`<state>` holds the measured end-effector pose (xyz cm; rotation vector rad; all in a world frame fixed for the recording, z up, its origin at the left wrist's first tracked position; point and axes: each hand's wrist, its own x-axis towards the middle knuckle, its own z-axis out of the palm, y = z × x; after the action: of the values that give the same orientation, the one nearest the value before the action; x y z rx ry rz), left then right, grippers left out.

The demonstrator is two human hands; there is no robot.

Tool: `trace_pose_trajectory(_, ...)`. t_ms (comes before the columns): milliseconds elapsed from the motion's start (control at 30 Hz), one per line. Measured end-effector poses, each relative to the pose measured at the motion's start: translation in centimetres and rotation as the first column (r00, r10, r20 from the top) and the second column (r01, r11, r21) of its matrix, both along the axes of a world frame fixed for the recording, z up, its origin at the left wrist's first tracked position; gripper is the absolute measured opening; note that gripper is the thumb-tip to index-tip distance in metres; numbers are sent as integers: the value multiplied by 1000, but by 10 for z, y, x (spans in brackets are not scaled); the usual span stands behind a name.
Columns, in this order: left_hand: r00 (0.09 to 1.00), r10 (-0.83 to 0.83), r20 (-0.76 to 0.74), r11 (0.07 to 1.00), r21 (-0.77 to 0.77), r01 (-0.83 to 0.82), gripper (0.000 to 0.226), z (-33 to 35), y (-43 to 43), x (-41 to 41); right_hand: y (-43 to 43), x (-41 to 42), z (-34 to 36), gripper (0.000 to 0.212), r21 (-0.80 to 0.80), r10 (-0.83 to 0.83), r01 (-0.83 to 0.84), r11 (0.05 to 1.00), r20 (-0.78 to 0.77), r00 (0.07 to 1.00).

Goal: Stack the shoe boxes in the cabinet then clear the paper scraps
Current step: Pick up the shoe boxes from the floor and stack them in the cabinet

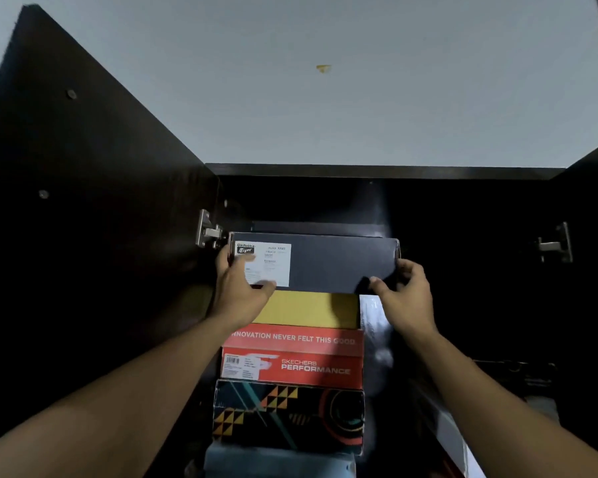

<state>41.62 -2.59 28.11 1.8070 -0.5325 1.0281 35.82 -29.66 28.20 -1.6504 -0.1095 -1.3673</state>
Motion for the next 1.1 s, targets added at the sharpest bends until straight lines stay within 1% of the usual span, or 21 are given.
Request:
trace_pose_trajectory(33, 1000, 19, -15, 998, 52, -18, 65, -3, -2, 5, 1, 4, -2, 64, -27, 26, -27, 999, -30, 999)
trace_pose_trajectory(67, 999, 33, -30, 995, 93, -30, 68, -5, -4, 11, 2, 6, -3, 69, -70, 50, -55, 996, -69, 996)
trace_pose_trajectory(133, 997, 68, -36, 984, 166, -61, 77, -4, -7, 23, 3, 14, 0, 77, -181, 48, -77, 981, -160, 986)
trace_pose_trajectory(233, 989, 139, -41, 952, 282, -122, 87, 6, -7, 41, 2, 25, 7, 90, -274, -94, 20, 962, -261, 961)
trace_pose_trajectory(300, 976, 192, -105, 918, 371, -140, 94, 15, -4, 53, 2, 33, 12, 86, -289, -126, 33, 957, -308, 943)
trace_pose_trajectory(367, 959, 184, -217, 897, 436, -73, 99, 24, -2, 64, 4, 45, 15, 77, -294, -102, -8, 956, -355, 929)
trace_pose_trajectory(400, 948, 171, -269, 885, 464, -28, 100, 26, -2, 68, 5, 51, 16, 77, -281, -80, -35, 959, -389, 918)
trace_pose_trajectory(467, 925, 166, -342, 865, 501, 30, 100, 27, -3, 78, 7, 63, 16, 85, -260, -54, -67, 963, -430, 901)
trace_pose_trajectory(533, 906, 197, -374, 842, 538, 39, 98, 24, -7, 85, 8, 71, 14, 95, -280, -80, -64, 958, -475, 876)
trace_pose_trajectory(633, 900, 273, -340, 817, 575, -31, 95, 19, -13, 94, 3, 74, 13, 100, -315, -108, -74, 946, -521, 847)
trace_pose_trajectory(700, 906, 280, -316, 823, 565, -57, 95, 17, -15, 95, 0, 72, 14, 98, -327, -98, -101, 939, -539, 836)
trace_pose_trajectory(767, 916, 254, -311, 842, 537, -51, 96, 15, -14, 93, -3, 65, 16, 93, -321, -78, -119, 940, -539, 839)
trace_pose_trajectory(867, 938, 202, -281, 870, 491, -40, 97, 12, -10, 80, -3, 54, 15, 90, -286, -23, -121, 951, -452, 892)
trace_pose_trajectory(1000, 955, 186, -230, 870, 489, -52, 101, 12, -1, 48, 13, 33, 9, 95, -315, -43, -91, 945, -396, 917)
trace_pose_trajectory(1100, 969, 153, -194, 877, 478, -43, 104, 17, 12, 10, 34, 0, 6, 92, -317, -17, -99, 943, -343, 939)
